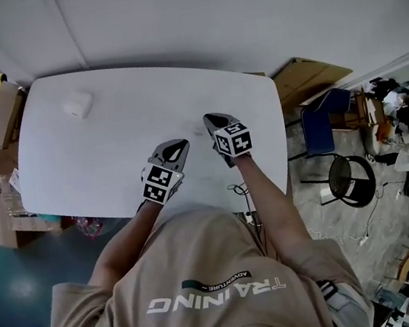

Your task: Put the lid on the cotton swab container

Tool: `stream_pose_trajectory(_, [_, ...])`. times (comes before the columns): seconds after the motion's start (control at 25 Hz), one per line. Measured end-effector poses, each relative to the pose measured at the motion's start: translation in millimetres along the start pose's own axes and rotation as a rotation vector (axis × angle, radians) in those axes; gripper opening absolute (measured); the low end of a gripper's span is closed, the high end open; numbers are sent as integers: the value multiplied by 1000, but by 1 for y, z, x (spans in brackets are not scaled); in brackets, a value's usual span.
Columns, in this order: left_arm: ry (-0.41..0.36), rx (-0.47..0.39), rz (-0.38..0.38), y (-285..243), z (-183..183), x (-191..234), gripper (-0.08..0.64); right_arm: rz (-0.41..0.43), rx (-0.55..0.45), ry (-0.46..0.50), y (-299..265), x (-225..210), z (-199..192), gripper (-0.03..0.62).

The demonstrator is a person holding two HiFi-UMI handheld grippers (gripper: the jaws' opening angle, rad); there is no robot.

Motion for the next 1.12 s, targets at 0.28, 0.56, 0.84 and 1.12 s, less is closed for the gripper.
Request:
stream_pose_trajectory(0.28, [-5, 30, -24, -11, -2, 2, 12, 15, 72, -5, -13, 4, -15, 18])
stream_pose_trajectory(0.56, [-2, 57, -27, -16, -6, 1, 12, 31, 103, 17, -17, 9, -23, 18])
stream_pose_trajectory(0.84, [12, 62, -17, -18, -7, 7, 12, 37, 125, 55, -21, 12, -25, 18])
stream_pose_trajectory(1.12, [16, 64, -15, -14, -10, 12, 12, 17, 164, 190, -25, 21, -22, 18])
Point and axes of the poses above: the fingertips, and each gripper's own axes: y backward along the fingers, x to its left, z out of its top, the point moved 8 cm from there along y, backward along the fingers, and after that the axes turned 14 degrees about -z, right-handed, at the moved point
